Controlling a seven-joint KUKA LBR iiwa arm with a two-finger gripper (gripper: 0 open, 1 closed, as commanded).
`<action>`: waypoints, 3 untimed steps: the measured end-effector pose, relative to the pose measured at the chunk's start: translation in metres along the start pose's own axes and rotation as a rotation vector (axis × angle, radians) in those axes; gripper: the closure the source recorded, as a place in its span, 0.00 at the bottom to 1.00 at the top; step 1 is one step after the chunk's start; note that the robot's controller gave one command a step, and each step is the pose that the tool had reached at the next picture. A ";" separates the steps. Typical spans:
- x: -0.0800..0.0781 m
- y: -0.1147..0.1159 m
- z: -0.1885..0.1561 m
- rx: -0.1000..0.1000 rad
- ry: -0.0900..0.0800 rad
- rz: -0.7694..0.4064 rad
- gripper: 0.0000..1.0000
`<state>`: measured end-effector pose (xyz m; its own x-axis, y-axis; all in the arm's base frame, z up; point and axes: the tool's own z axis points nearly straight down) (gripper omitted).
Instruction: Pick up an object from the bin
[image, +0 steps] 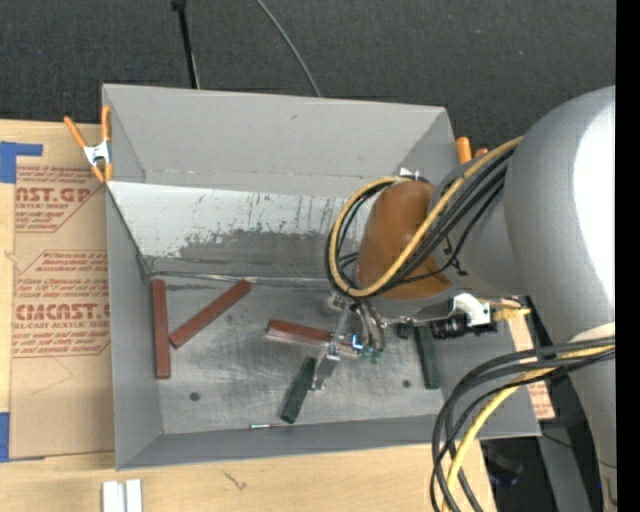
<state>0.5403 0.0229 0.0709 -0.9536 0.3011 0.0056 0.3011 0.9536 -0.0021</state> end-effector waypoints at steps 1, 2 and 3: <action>0.012 0.013 -0.002 -0.001 0.003 -0.031 1.00; 0.012 0.013 -0.002 -0.001 0.003 -0.032 1.00; 0.013 0.012 -0.011 -0.001 0.000 -0.030 1.00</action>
Offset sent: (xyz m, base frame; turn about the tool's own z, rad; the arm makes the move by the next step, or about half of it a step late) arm 0.0000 0.0000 0.0000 0.0000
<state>0.5313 0.0384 0.0822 -0.9623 0.2721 0.0058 0.2721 0.9623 -0.0009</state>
